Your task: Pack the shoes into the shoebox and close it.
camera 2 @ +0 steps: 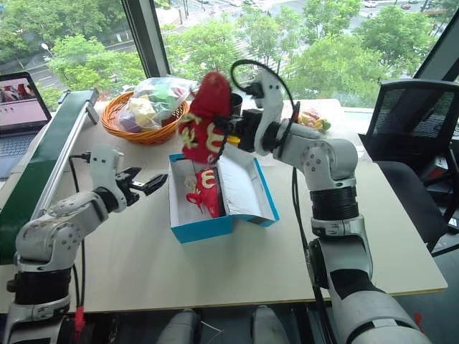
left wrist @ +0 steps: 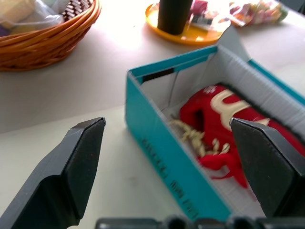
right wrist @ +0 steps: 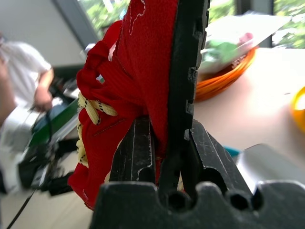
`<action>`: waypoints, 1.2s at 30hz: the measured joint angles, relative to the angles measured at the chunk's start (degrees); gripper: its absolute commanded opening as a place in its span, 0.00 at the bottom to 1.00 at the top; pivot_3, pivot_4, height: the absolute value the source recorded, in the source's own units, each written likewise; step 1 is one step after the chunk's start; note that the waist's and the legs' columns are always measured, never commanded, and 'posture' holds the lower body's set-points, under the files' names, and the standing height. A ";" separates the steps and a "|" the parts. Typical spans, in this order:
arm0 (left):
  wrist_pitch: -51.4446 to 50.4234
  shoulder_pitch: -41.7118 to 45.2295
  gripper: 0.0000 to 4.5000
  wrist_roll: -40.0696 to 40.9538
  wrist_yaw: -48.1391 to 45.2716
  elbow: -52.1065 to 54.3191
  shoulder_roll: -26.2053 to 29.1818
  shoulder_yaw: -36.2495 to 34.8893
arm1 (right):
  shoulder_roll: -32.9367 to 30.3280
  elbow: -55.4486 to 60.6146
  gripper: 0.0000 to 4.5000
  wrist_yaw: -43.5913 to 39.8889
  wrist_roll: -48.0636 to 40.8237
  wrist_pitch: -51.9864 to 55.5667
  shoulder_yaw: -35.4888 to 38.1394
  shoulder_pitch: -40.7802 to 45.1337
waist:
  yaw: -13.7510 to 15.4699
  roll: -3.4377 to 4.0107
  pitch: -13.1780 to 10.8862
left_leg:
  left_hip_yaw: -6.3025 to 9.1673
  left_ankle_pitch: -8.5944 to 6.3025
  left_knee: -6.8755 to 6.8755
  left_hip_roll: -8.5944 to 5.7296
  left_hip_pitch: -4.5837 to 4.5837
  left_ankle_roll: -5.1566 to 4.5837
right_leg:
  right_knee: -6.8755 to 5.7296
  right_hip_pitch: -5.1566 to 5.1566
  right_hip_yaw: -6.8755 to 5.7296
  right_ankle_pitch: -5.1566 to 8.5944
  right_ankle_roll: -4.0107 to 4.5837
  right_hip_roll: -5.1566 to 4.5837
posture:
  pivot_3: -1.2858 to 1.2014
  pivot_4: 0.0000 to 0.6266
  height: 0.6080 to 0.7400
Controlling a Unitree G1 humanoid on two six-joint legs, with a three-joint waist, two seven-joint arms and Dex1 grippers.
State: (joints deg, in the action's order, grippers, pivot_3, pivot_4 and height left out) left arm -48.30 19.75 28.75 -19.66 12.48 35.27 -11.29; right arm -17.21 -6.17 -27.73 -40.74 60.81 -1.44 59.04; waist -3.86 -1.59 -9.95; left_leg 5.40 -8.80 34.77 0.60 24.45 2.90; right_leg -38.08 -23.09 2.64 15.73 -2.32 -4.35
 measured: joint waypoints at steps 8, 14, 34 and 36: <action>0.83 -7.55 1.00 1.04 -4.96 4.90 2.68 -2.47 | 2.06 -7.82 0.08 -7.42 6.57 -2.79 -9.35 -4.16 | 0.63 0.00 0.00 | -0.01 0.00 0.02 0.03 0.00 0.01 | 0.02 0.00 -0.02 0.00 0.00 0.00 | 0.52 0.24 1.00; -0.90 -11.20 1.00 3.16 -5.03 12.67 -1.67 0.83 | 4.14 -20.10 0.08 -12.26 14.28 -11.46 -11.90 -3.64 | 1.16 0.00 0.00 | -0.03 0.00 0.01 0.06 -0.01 0.01 | 0.00 -0.02 -0.01 0.00 0.01 0.04 | 0.52 0.24 1.00; -3.37 -12.38 1.00 2.80 -0.29 15.05 -4.13 2.73 | 8.48 -35.79 1.00 -21.41 33.87 -30.42 -19.52 1.90 | 1.16 0.00 0.00 | -0.06 -0.02 -0.05 0.16 -0.84 0.04 | 0.07 0.77 -0.02 0.02 0.05 0.13 | 0.52 0.24 1.00; -3.37 -11.42 1.00 2.82 -0.64 15.03 -4.10 3.41 | 7.92 -32.83 1.00 -20.14 33.12 -27.63 -16.76 1.94 | 1.25 0.02 -0.01 | -0.05 -0.02 -0.05 0.15 -0.68 0.04 | 0.07 0.66 -0.02 0.01 0.05 0.13 | 0.52 0.24 1.00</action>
State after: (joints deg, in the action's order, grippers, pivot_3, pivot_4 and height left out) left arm -51.67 8.33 31.57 -20.30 27.51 31.17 -7.88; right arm -9.29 -39.00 -47.86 -7.62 33.17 -18.19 60.98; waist -2.61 -1.57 -9.96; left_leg 5.35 -8.82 34.73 0.75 23.77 2.94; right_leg -38.01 -22.44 2.61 15.75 -2.27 -4.22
